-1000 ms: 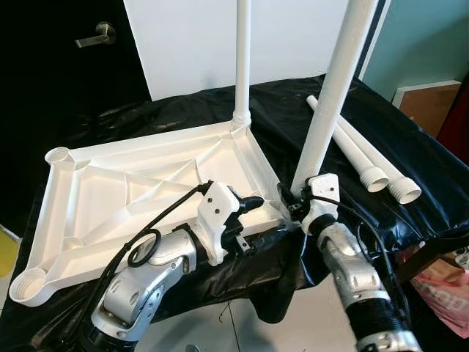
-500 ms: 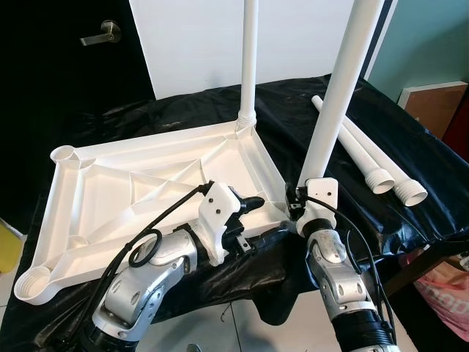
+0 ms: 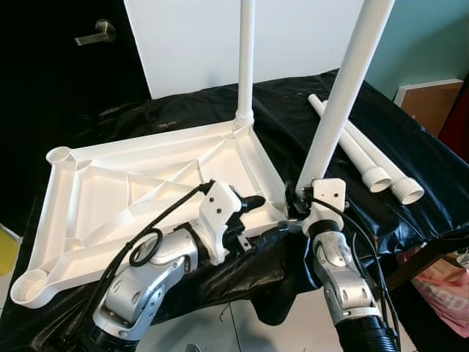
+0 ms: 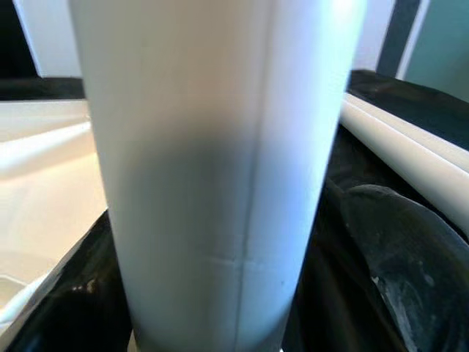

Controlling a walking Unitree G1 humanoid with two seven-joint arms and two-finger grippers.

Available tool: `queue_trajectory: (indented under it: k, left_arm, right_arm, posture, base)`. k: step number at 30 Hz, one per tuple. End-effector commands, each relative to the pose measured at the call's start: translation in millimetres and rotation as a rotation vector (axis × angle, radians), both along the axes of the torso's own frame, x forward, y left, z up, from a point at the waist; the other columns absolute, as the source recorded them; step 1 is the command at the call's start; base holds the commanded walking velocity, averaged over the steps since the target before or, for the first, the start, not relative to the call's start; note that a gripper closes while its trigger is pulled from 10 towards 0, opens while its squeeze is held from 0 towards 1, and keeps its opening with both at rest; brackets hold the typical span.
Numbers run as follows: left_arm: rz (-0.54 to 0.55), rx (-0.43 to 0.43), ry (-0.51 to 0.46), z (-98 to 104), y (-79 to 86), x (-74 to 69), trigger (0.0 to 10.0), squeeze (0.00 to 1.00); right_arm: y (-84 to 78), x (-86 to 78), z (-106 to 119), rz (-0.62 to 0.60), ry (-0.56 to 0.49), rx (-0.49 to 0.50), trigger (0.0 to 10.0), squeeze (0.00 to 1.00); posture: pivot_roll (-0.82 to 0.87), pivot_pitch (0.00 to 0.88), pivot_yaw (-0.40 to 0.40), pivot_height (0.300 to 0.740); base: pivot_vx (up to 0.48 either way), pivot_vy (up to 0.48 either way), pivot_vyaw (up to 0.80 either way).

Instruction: Building children table

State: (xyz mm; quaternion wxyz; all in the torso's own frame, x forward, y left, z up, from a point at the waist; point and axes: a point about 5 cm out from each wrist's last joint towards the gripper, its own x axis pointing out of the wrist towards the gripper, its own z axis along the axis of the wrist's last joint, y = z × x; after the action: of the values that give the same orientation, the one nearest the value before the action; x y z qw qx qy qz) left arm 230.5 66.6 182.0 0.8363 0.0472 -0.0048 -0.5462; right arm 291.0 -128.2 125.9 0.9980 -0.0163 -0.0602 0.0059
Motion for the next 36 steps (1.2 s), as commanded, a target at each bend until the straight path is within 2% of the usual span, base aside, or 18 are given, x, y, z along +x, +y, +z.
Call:
queue_trajectory:
  k: [1, 5, 7, 8, 9, 10, 12, 21, 24, 28, 31, 32, 33, 34, 36]
  left_arm:
    - [-0.015, 0.007, -0.009, -0.2, -2.3, 0.4, 10.0, 0.0]
    - [-0.011, 0.003, -0.01, -0.4, -2.8, 1.4, 10.0, 0.0]
    - [-0.011, 0.003, -0.01, -0.4, -2.8, 1.4, 10.0, 0.0]
    - [-0.007, 0.002, -0.012, 0.0, -2.5, 2.2, 10.0, 0.0]
    - [-0.003, 0.001, -0.014, 0.1, -2.1, 3.0, 10.0, 0.0]
    - [-0.003, 0.001, -0.014, 0.1, -2.1, 3.0, 10.0, 0.0]
    - [0.001, 0.0, -0.015, 0.1, -0.9, 3.6, 10.0, 0.0]
    - [0.012, 0.005, -0.028, 2.1, 2.3, 6.8, 10.0, 0.0]
    - [0.013, 0.006, -0.029, 2.1, 2.8, 7.0, 10.0, 0.0]
    - [0.006, 0.013, -0.022, 1.3, 3.0, 4.7, 10.0, 0.0]
    - [0.002, 0.015, -0.017, 1.0, 2.7, 3.1, 10.0, 0.0]
    - [0.0, 0.008, -0.013, 2.1, 2.4, 2.4, 10.0, 0.0]
    - [-0.002, 0.003, -0.01, 2.8, 2.2, 2.0, 10.0, 0.0]
    - [-0.005, 0.01, -0.009, 1.7, 2.3, 1.5, 10.0, 0.0]
    - [-0.008, 0.021, -0.008, -0.1, 2.5, 1.1, 10.0, 0.0]
  right_arm:
    - [-2.0, -1.5, 0.8, 0.011, -0.011, 0.015, 10.0, 1.0]
    - [-9.7, -0.1, 3.6, 0.086, -0.027, 0.015, 10.0, 1.0]
    - [-9.7, -0.1, 3.6, 0.086, -0.027, 0.015, 10.0, 1.0]
    - [-13.6, 1.5, 6.1, 0.132, -0.035, 0.02, 10.0, 0.47]
    - [-17.3, 3.4, 8.9, 0.19, -0.043, 0.022, 10.0, 0.0]
    - [-17.3, 3.4, 8.9, 0.19, -0.043, 0.022, 10.0, 0.0]
    - [-19.8, 5.8, 12.9, 0.29, -0.052, 0.012, 10.0, 0.0]
    - [-23.3, 15.1, 19.6, 0.485, -0.051, -0.033, 10.0, 0.0]
    - [-23.6, 15.7, 19.7, 0.501, -0.049, -0.035, 10.0, 0.0]
    - [-22.4, 21.8, 19.0, 0.635, -0.013, -0.074, 10.0, 0.0]
    - [-22.1, 20.4, 13.0, 0.698, 0.025, -0.094, 9.8, 0.0]
    - [-22.8, 19.3, 10.7, 0.718, 0.036, -0.1, 8.7, 0.0]
    - [-23.5, 18.6, 9.4, 0.729, 0.042, -0.103, 4.1, 0.0]
    - [-26.2, 18.4, 6.9, 0.734, 0.052, -0.116, 0.0, 0.0]
    - [-29.7, 18.8, 4.2, 0.74, 0.062, -0.126, 0.0, 0.0]
  posture:
    - [-0.03, 0.0, 0.001, 0.74]
    - [-0.04, 0.0, -0.002, 0.74]
    - [-0.04, 0.0, -0.002, 0.74]
    - [-0.04, 0.001, -0.004, 0.74]
    - [-0.04, 0.003, -0.004, 0.74]
    - [-0.04, 0.003, -0.004, 0.74]
    - [-0.04, 0.004, -0.001, 0.74]
    - [-0.03, 0.008, -0.002, 0.74]
    - [-0.03, 0.008, -0.002, 0.74]
    - [-0.02, 0.011, 0.006, 0.74]
    - [-0.02, 0.016, 0.017, 0.74]
    - [-0.02, 0.016, 0.017, 0.74]
    - [-0.02, 0.016, 0.017, 0.74]
    - [-0.02, 0.019, 0.02, 0.74]
    - [-0.02, 0.019, 0.02, 0.74]
  base:
    - [0.0, 0.0, 0.0]
    - [0.0, 0.0, 0.0]
    - [0.0, 0.0, 0.0]
    - [0.0, 0.0, 0.0]
    - [0.0, 0.0, 0.0]
    - [0.0, 0.0, 0.0]
    - [0.0, 0.0, 0.0]
    - [0.0, 0.0, 0.0]
    - [0.0, 0.0, 0.0]
    - [0.0, 0.0, 0.0]
    - [0.0, 0.0, 0.0]
    - [0.0, 0.0, 0.0]
    - [0.0, 0.0, 0.0]
    - [0.0, 0.0, 0.0]
    - [0.0, 0.0, 0.0]
